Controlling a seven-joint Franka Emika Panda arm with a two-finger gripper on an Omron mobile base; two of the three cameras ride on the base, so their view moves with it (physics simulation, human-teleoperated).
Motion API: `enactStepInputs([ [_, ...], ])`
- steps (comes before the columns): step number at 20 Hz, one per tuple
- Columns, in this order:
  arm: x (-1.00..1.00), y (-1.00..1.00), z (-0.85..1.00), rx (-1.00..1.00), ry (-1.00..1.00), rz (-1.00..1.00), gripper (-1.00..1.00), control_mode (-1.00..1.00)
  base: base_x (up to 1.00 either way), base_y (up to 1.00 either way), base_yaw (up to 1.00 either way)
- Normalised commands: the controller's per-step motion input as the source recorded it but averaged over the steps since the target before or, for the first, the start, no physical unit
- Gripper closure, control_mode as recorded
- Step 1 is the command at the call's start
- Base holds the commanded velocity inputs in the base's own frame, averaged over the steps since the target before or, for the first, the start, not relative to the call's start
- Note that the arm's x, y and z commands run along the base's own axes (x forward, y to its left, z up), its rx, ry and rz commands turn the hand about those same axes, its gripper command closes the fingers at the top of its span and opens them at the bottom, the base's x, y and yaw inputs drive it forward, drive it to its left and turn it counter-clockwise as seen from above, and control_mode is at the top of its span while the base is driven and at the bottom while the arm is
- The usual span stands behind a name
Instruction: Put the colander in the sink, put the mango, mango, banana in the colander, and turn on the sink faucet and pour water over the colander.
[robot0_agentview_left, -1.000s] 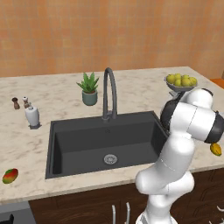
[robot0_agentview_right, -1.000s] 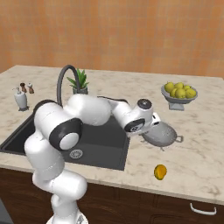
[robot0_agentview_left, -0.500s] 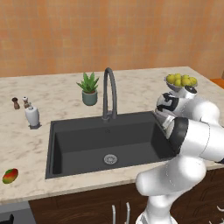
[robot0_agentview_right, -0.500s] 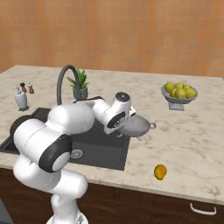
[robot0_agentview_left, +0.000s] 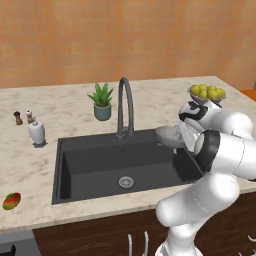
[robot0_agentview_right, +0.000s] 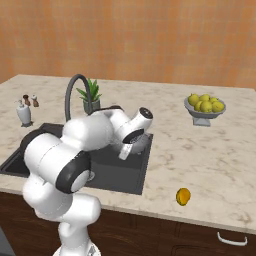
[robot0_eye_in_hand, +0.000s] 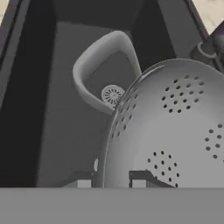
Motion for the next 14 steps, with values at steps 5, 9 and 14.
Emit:
enactStepInputs([
  [5, 0.05, 0.6, -0.2, -0.05, -0.04, 0.74, 1.0, -1.0, 0.0, 0.0, 0.0],
  [9, -0.03, 0.61, -0.42, -0.07, -0.14, 0.62, 1.0, -1.0, 0.0, 0.0, 0.0],
  [14, -0.02, 0.41, -0.54, -0.02, -0.21, 0.56, 1.0, -1.0, 0.0, 0.0, 0.0],
])
